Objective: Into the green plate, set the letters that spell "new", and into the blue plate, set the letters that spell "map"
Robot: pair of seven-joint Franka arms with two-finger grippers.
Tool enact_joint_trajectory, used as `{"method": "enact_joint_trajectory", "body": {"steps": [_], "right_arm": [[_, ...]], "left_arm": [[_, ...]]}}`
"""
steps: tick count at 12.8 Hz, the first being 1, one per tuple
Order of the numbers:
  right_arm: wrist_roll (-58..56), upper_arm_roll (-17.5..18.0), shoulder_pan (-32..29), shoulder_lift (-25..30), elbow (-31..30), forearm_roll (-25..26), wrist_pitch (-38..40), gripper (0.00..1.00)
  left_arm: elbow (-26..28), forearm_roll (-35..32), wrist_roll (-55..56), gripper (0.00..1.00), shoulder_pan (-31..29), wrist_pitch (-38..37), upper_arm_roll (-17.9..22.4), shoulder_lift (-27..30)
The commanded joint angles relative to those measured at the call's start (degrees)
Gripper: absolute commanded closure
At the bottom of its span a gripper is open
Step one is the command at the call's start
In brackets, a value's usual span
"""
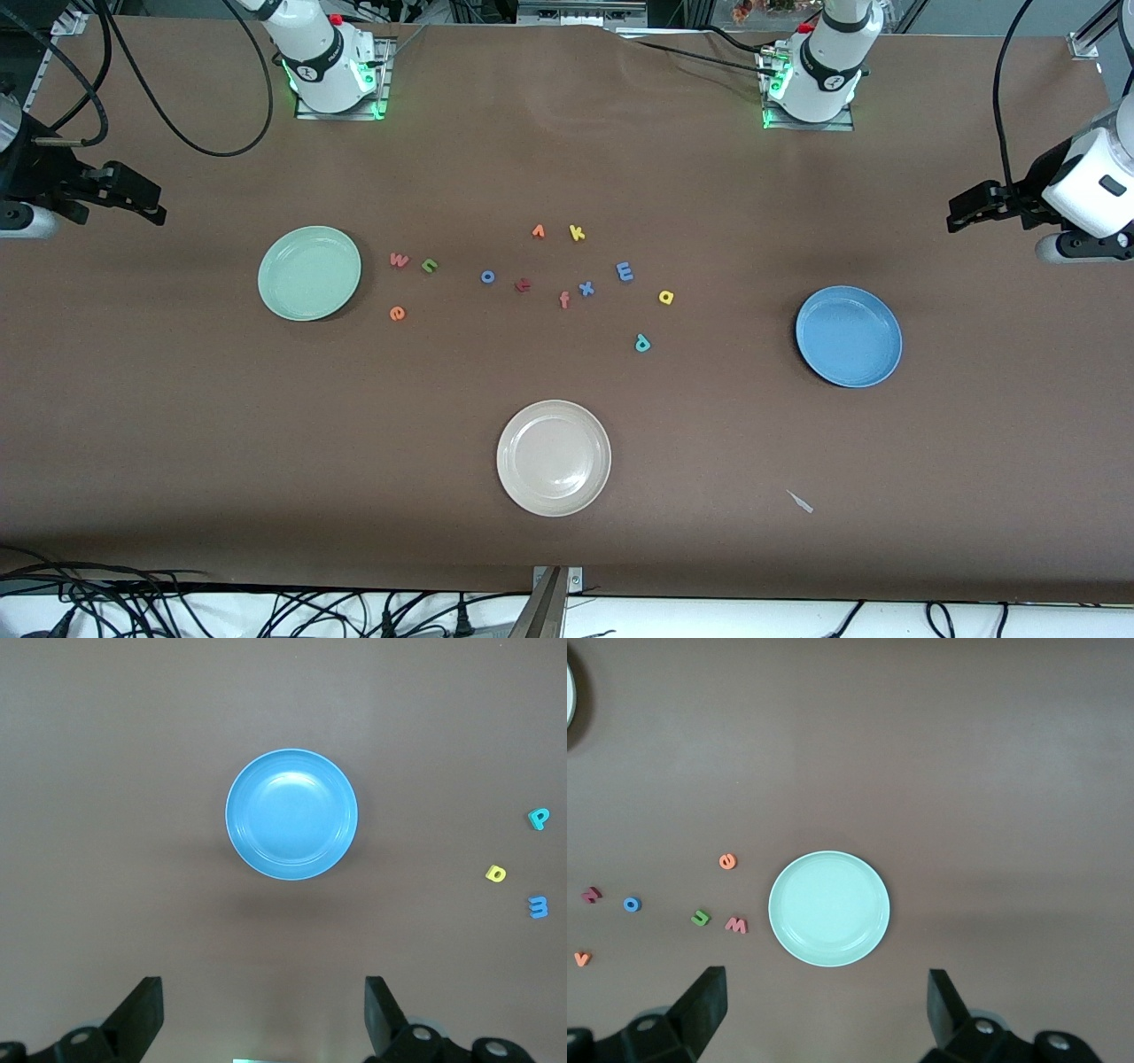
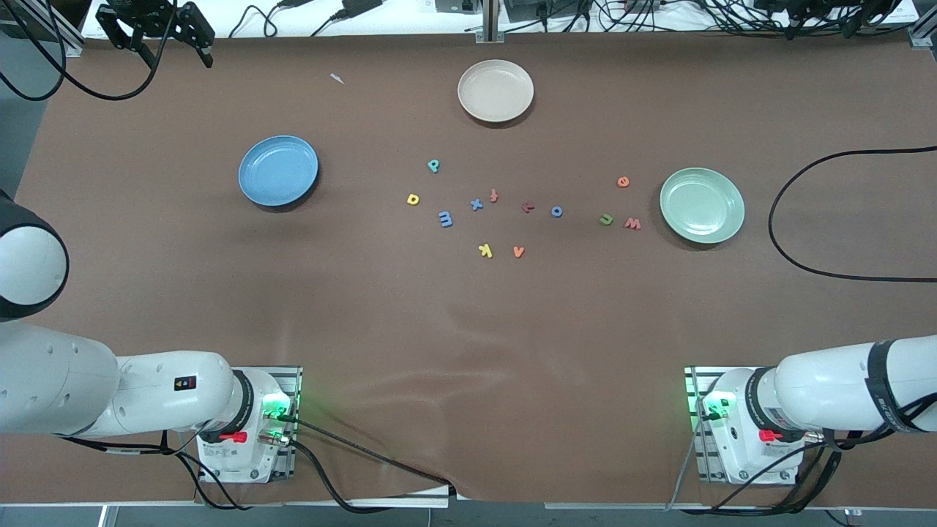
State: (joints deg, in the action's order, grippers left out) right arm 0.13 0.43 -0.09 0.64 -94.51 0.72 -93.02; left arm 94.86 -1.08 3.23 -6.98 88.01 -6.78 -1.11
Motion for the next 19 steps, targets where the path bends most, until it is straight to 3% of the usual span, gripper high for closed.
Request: {"method": "enact_joint_trajectory", "body": {"steps": [1,12,16,19], "right_arm": [[0.49,0.18,-0.35,0.24,0.02,-0.11,0.3,0.0],[0.4,0.18,-0.35,0.24,0.02,-0.11,0.3,0.0],[0.4,0.18,-0.35,0.24,-0.06,-0.11,0.3,0.0],[0.4,0.18,-0.35,0.24,-0.06,-0.11,0.3,0.0]], "left_arm": [[0.24,1.61,-1.12,0.0,-0.32,0.5,-0.07,0.31],[0.24,1.61,-1.12,0.0,-0.32,0.5,-0.07,0.14],[-0.9,1.96,-1.03,0.0,0.65,0.59,-0.16,-3.98],[-3.88,2.22,-0.42,0.0,3.01,0.76,-0.95,-13.55]]}}
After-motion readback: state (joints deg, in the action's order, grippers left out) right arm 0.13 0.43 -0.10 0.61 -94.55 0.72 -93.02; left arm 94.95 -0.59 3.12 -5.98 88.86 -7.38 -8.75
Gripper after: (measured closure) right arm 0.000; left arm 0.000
